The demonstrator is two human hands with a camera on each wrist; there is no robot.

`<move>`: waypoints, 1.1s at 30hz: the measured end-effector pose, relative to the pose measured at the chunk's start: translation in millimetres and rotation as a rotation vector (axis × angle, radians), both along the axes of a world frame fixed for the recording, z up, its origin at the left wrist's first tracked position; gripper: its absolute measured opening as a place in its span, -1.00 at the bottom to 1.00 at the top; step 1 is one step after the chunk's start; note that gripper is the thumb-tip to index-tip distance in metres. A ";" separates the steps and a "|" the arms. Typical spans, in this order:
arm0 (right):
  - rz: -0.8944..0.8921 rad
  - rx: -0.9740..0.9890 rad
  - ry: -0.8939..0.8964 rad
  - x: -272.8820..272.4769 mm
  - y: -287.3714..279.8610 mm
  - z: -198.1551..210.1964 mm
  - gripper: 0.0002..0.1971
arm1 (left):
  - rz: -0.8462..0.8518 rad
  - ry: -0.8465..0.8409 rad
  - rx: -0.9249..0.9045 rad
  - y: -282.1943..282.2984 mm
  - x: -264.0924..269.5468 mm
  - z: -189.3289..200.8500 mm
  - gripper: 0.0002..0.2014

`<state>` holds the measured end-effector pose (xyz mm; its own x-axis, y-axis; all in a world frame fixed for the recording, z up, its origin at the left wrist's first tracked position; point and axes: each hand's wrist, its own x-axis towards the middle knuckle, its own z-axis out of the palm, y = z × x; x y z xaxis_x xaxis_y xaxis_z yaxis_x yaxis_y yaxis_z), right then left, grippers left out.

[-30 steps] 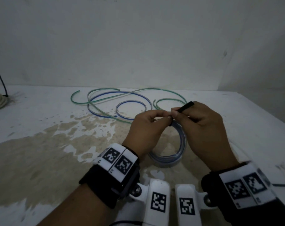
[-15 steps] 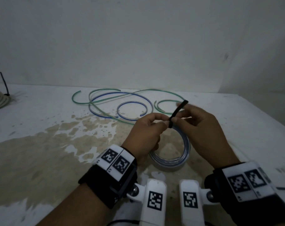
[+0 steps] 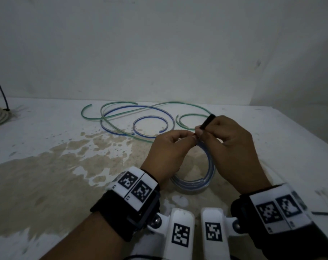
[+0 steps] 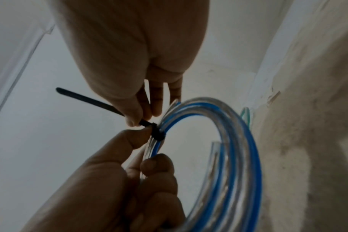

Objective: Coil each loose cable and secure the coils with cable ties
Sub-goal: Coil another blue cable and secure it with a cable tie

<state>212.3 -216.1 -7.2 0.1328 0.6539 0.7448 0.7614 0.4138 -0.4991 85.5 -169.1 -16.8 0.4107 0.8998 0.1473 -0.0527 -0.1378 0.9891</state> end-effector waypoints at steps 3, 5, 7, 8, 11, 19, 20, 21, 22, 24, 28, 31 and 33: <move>-0.018 0.010 0.025 -1.6 -1.7 4.1 -0.82 | -0.006 -0.012 -0.020 -1.2 1.7 0.6 -0.87; -0.018 -0.092 0.067 -0.6 -0.4 3.9 -0.87 | -0.024 0.032 -0.040 1.1 0.1 -3.2 -0.86; -0.033 -0.238 0.104 1.8 1.1 0.9 -0.90 | -0.049 0.060 -0.113 3.9 -3.5 -5.8 -0.83; -0.035 -0.301 0.111 2.8 0.8 -0.1 -0.91 | -0.062 0.059 -0.159 5.2 -5.4 -5.9 -0.83; 0.004 -0.427 0.088 5.0 -1.9 -2.6 -0.88 | -0.110 0.044 -0.271 5.9 -8.5 -1.5 -0.87; -0.032 -0.320 0.584 13.9 2.2 -0.8 -0.78 | -0.173 -0.157 -0.423 2.6 -11.7 7.3 -0.90; -0.042 -0.289 0.670 15.5 1.8 0.1 -0.78 | -0.169 -0.137 -0.403 1.9 -12.9 6.7 -0.89; -0.043 -0.271 0.747 16.3 1.8 0.4 -0.79 | -0.169 -0.121 -0.372 1.6 -13.8 5.7 -0.89; -0.037 -0.267 0.800 16.5 1.7 0.8 -0.79 | -0.173 -0.110 -0.340 1.4 -14.7 5.2 -0.90; -0.011 -0.288 0.839 15.6 1.9 0.4 -0.80 | -0.160 -0.101 -0.297 1.6 -17.9 4.8 -0.92; 0.017 -0.386 0.671 10.5 -1.2 1.9 -0.89 | -0.121 -0.067 -0.278 -0.4 -36.8 6.6 -0.91; 0.095 -0.494 0.575 1.7 -5.5 4.1 -0.85 | -0.105 -0.026 -0.268 -5.5 -61.4 9.2 -0.90; 0.169 -0.570 0.574 -11.6 -5.8 7.3 -0.82 | -0.085 -0.056 -0.283 -8.6 -81.1 12.2 -0.91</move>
